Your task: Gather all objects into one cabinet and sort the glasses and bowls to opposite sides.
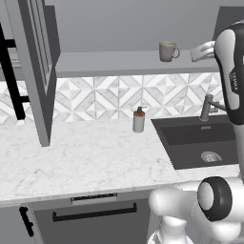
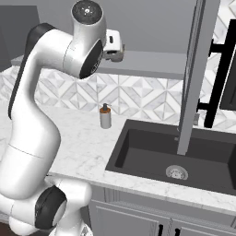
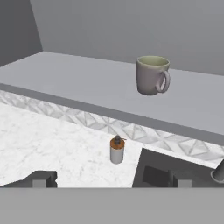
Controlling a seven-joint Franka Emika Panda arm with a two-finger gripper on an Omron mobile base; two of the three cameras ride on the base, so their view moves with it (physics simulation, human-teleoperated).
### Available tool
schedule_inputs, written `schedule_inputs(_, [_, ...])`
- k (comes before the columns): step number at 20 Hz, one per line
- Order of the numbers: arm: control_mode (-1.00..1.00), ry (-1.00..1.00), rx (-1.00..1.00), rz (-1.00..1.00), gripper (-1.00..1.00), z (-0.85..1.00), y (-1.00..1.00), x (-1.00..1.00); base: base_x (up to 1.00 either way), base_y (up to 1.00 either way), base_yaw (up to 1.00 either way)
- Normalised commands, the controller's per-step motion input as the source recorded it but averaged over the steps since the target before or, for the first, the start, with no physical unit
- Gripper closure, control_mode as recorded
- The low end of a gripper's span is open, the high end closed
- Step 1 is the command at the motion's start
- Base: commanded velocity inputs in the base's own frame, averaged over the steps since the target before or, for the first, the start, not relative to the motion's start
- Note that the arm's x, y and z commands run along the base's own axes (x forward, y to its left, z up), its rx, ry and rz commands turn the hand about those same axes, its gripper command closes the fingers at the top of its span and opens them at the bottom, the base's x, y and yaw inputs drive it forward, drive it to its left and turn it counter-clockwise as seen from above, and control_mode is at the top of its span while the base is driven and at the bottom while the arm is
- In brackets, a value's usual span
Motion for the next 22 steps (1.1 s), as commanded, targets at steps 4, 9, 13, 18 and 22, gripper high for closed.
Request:
schedule_inputs(4, [-1.00,-0.12,0.05,0.00,-1.00,-0.21,-0.05,0.20,0.00,0.00,0.00])
schedule_inputs(9, [-1.00,0.00,0.04,0.00,-1.00,0.05,0.00,0.22,0.00,0.00,0.00])
schedule_inputs(13, [-1.00,0.00,0.06,-0.01,-1.00,0.00,-0.29,0.07,0.00,0.00,0.00])
schedule_inputs(18, [-1.00,0.03,0.10,-0.02,-1.00,0.00,-0.40,0.36,0.00,0.00,0.00])
schedule_inputs(22, [-1.00,0.11,0.00,0.01,-1.00,0.00,0.00,0.43,0.00,0.00,0.00])
